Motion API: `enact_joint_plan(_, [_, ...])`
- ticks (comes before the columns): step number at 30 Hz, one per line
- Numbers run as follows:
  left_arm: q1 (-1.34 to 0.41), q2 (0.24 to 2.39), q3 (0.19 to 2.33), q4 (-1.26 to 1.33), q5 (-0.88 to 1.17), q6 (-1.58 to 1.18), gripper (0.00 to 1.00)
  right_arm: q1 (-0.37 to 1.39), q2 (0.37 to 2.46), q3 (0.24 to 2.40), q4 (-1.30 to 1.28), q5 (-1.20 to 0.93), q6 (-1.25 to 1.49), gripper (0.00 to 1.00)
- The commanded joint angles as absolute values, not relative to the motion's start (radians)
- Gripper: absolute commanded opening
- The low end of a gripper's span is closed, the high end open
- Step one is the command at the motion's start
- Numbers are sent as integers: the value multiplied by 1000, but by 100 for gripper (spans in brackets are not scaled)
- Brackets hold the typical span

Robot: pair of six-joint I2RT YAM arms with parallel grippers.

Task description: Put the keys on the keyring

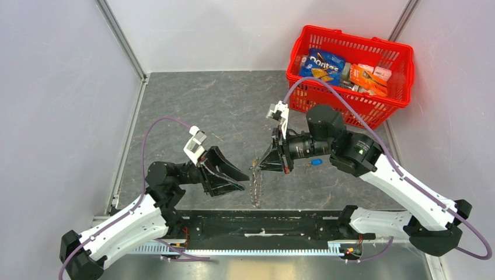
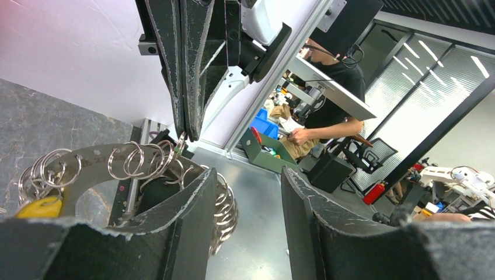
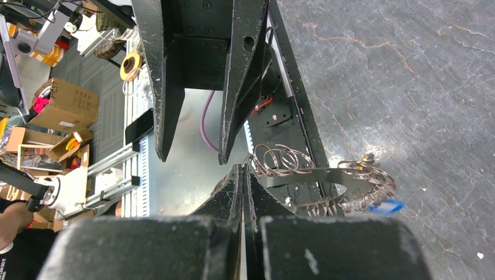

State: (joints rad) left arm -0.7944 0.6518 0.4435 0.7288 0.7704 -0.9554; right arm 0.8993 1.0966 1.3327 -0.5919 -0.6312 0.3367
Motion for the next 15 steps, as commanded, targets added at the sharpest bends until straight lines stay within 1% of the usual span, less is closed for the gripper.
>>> enact_joint_plan(1, [-799,654,451,764,798,-989,51,899,1082,1393,-541,-649,327,0])
enact_joint_plan(15, [-799,682,451,759,779,-973,51,900,1075,1393,-533,-698,341,0])
